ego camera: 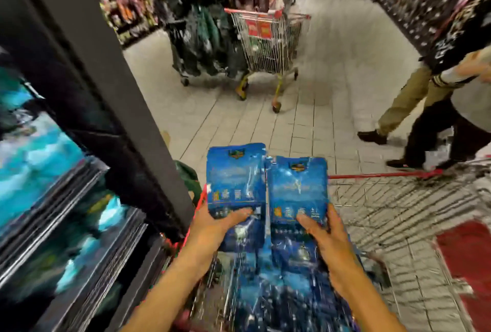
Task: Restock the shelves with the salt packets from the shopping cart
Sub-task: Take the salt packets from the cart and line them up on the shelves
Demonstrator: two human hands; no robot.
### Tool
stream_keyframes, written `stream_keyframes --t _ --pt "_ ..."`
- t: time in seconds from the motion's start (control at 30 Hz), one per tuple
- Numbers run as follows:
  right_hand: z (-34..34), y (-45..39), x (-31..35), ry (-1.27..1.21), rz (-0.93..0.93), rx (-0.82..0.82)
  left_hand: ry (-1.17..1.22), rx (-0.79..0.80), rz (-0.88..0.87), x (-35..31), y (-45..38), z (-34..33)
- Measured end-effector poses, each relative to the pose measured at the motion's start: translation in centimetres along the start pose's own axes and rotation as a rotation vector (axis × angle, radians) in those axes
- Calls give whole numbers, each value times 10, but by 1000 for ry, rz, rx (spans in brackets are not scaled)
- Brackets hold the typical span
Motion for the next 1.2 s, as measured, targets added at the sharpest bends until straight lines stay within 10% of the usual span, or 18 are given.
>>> stream_keyframes --t 0.67,0.97,1.2 --pt "-300 127 265 -282 626 971 -44 -789 -830 -267 294 196" --pt "-437 310 334 -363 632 1480 -137 -1114 -933 -326 480 282" --pt "-572 411 384 -261 641 1547 -91 -1250 -906 -386 567 405"
Point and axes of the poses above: each hand's wrist, its own y-axis away from the middle knuckle, its own z-axis out of the back of the hand, x = y × z, the point moved 6 cm from there along -y, towards the middle knuckle, and after that the axes turned 13 degrees about y, right-handed, at the moved point
